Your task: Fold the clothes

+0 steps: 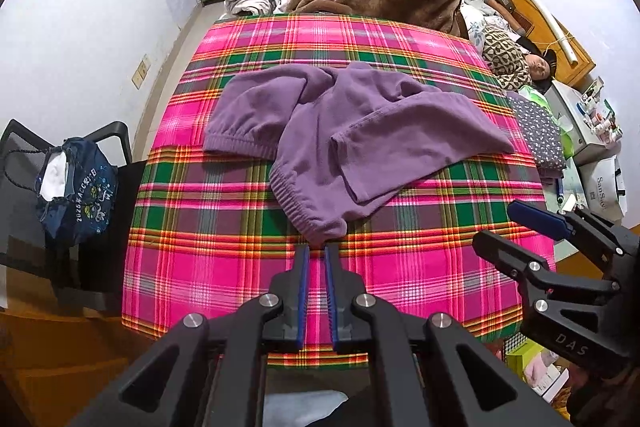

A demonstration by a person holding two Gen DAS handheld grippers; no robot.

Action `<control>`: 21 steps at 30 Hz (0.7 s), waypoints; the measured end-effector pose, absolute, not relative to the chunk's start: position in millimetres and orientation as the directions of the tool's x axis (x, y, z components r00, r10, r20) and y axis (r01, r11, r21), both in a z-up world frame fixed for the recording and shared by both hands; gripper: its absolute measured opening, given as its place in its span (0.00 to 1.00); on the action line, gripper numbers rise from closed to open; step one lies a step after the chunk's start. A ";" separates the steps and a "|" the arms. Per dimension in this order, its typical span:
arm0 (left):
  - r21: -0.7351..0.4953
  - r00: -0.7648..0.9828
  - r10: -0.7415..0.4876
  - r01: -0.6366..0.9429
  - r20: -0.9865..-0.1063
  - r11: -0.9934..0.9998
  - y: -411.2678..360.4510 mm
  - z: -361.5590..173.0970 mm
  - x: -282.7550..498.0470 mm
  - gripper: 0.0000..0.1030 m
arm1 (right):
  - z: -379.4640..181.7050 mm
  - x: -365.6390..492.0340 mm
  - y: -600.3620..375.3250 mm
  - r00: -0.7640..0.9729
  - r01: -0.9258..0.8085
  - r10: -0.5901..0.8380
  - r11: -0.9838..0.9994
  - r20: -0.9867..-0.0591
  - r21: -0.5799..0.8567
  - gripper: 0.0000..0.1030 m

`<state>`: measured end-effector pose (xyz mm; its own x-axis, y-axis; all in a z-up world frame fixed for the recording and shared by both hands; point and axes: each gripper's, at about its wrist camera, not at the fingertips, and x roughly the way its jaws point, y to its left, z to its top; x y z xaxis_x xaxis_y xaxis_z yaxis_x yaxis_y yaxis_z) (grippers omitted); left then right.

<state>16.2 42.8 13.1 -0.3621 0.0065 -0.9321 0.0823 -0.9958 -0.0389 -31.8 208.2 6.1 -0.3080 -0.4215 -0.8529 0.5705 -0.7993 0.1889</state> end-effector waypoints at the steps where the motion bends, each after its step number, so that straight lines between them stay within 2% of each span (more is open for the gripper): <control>1: -0.043 -0.360 0.010 0.083 -0.933 -0.996 42.7 12.5 17.1 0.08 | 6.5 -31.3 208.3 -0.308 0.574 -0.426 -0.796 -0.851 0.191 0.52; 21: -0.085 -0.313 0.067 0.043 -0.947 -0.995 13.1 -4.4 -6.6 0.08 | -2.3 -42.2 181.0 -0.280 0.557 -0.428 -0.801 -0.859 0.218 0.52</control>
